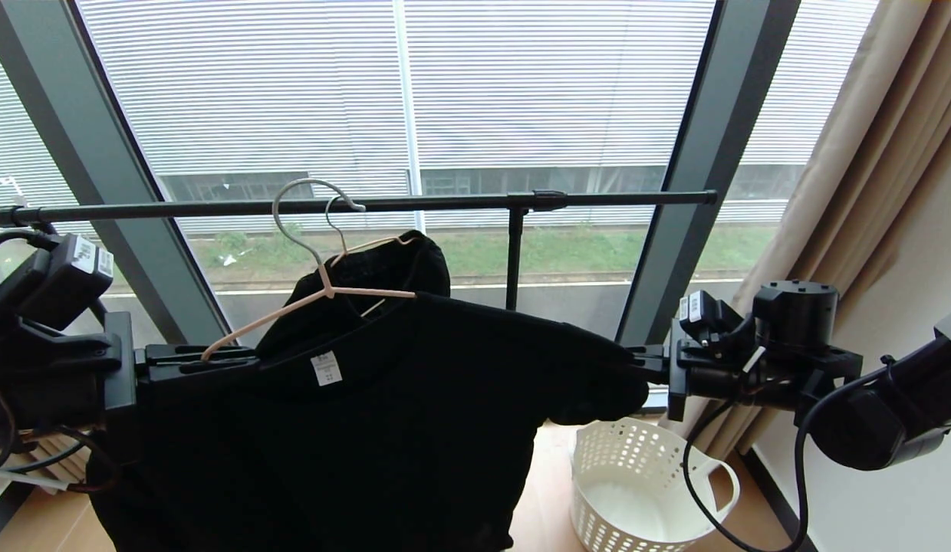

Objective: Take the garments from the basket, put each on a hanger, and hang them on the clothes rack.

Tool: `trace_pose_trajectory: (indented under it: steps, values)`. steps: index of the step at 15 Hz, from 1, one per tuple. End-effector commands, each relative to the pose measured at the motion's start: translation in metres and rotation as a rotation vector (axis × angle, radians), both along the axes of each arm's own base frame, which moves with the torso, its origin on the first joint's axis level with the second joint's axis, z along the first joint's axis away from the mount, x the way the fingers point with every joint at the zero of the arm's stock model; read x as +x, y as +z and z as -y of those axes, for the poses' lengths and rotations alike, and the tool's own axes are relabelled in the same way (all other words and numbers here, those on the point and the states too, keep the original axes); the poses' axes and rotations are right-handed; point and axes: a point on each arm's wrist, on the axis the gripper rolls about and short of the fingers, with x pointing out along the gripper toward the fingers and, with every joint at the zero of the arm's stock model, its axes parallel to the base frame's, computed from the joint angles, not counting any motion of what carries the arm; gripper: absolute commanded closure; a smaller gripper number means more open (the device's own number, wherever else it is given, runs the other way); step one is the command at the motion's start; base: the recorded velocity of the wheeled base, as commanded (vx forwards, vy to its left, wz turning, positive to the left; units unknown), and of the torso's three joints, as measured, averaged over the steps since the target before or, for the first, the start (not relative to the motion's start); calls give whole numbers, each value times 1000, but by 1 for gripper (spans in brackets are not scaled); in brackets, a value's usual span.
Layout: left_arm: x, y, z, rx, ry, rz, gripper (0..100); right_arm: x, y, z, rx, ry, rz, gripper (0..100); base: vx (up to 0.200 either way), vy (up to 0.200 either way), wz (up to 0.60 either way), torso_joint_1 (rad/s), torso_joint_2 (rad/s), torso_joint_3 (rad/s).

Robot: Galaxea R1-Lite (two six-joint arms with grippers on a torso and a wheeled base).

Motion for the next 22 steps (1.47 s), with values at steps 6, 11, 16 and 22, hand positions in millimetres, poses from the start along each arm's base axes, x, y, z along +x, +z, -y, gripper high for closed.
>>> trace_pose_trajectory:
  steps: [6,11,16,22]
  values:
    - [8,1,0,-19,65,-56,100,-6,6,-21,-43,-67,18,0,0,0,0,0,0,0]
    - [35,0,20,17,254,-161,100,-29,59,-65,148,-219,-107,0,0,0,0,0,0,0]
    - [49,2,41,32,305,-187,100,-26,80,-71,156,-338,-147,0,0,0,0,0,0,0]
    - [88,2,85,24,497,-234,100,-27,93,-93,84,-515,-153,0,0,0,0,0,0,0]
